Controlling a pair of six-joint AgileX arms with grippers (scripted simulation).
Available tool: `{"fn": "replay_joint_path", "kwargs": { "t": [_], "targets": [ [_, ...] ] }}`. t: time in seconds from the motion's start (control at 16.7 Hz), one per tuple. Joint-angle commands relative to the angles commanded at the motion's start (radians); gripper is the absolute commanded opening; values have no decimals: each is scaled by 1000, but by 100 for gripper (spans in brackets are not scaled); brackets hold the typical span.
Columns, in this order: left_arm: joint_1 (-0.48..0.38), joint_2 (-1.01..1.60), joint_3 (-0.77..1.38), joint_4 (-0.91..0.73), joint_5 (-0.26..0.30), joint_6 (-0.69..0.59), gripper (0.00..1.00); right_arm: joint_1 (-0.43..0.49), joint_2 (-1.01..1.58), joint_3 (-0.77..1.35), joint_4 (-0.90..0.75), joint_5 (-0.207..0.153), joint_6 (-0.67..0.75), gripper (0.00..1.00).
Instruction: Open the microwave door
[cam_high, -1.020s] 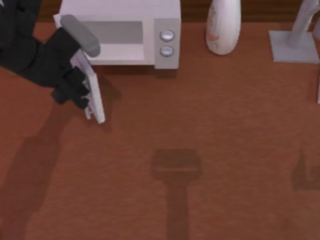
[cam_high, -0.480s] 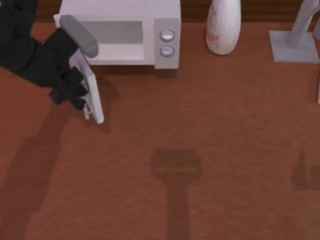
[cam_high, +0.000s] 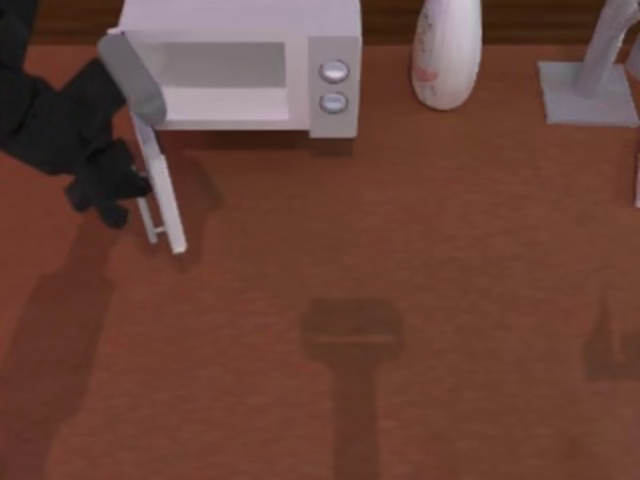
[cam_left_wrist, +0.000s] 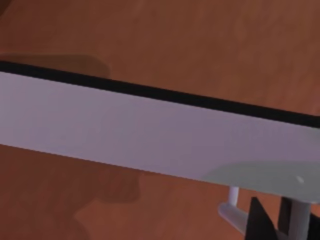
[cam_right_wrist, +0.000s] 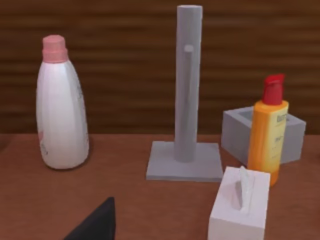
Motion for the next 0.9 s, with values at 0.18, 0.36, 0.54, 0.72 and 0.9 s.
{"fn": "replay_joint_path", "kwargs": {
  "t": [0.18, 0.36, 0.54, 0.72, 0.9],
  "targets": [
    [4, 0, 1, -4, 4, 10, 0, 0, 0, 0, 0, 0, 0, 100],
    [4, 0, 1, -4, 4, 10, 0, 0, 0, 0, 0, 0, 0, 100],
    [4, 0, 1, -4, 4, 10, 0, 0, 0, 0, 0, 0, 0, 100],
    [4, 0, 1, -4, 4, 10, 0, 0, 0, 0, 0, 0, 0, 100],
    [4, 0, 1, -4, 4, 10, 0, 0, 0, 0, 0, 0, 0, 100]
  ]
}}
